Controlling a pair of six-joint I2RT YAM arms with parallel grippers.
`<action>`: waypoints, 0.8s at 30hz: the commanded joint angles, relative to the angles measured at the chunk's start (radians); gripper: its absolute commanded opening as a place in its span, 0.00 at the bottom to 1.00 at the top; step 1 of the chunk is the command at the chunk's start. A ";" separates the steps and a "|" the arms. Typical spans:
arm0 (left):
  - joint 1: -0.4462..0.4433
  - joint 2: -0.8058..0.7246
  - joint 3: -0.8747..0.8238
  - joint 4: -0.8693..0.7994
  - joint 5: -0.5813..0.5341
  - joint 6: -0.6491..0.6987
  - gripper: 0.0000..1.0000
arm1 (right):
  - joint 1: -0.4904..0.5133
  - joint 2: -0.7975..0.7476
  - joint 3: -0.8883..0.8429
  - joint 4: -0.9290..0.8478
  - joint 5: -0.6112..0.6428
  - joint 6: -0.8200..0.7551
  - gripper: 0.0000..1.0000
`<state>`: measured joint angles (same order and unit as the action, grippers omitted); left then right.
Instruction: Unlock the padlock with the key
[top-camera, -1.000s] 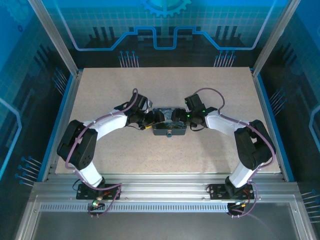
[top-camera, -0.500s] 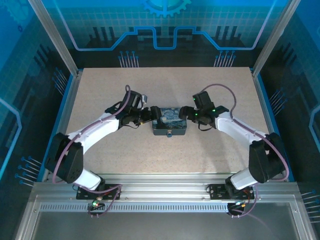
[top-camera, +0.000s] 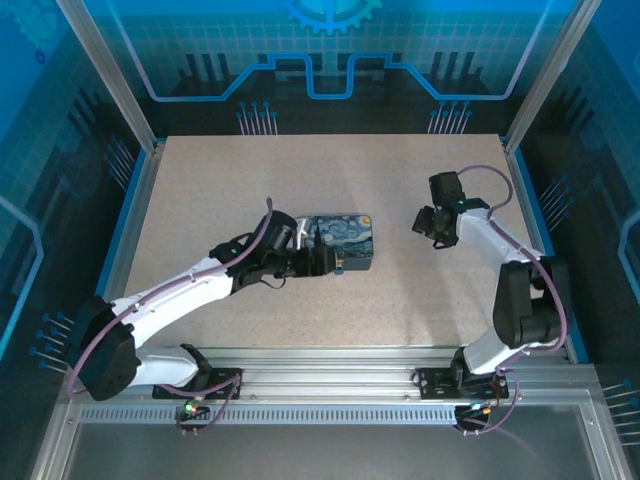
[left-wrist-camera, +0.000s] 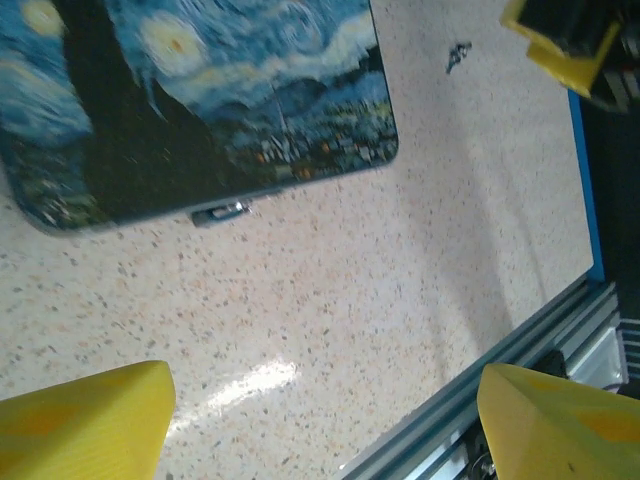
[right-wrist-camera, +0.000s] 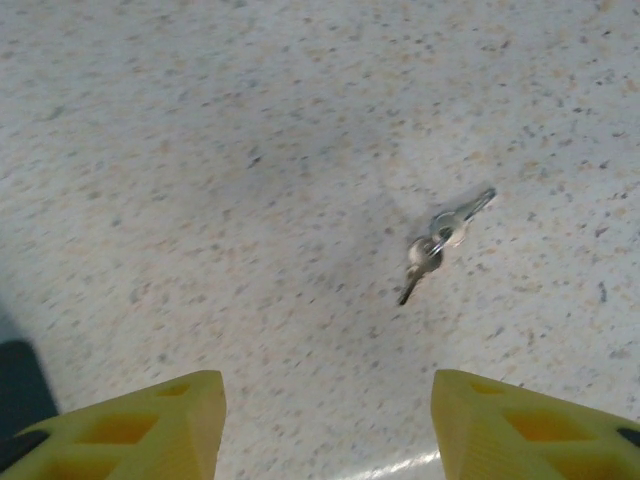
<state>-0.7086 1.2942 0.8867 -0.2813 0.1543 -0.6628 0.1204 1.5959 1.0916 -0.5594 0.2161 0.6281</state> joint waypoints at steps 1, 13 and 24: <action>-0.061 -0.027 -0.025 -0.004 -0.094 -0.023 0.80 | -0.039 0.072 0.054 -0.060 0.028 0.018 0.57; -0.162 0.038 -0.035 0.051 -0.116 -0.055 0.80 | -0.108 0.252 0.169 -0.089 0.042 0.041 0.49; -0.163 0.052 -0.084 0.106 -0.099 -0.103 0.80 | -0.131 0.325 0.170 -0.068 -0.012 0.067 0.46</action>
<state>-0.8654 1.3300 0.8223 -0.2111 0.0578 -0.7364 0.0048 1.9018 1.2552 -0.6128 0.2241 0.6716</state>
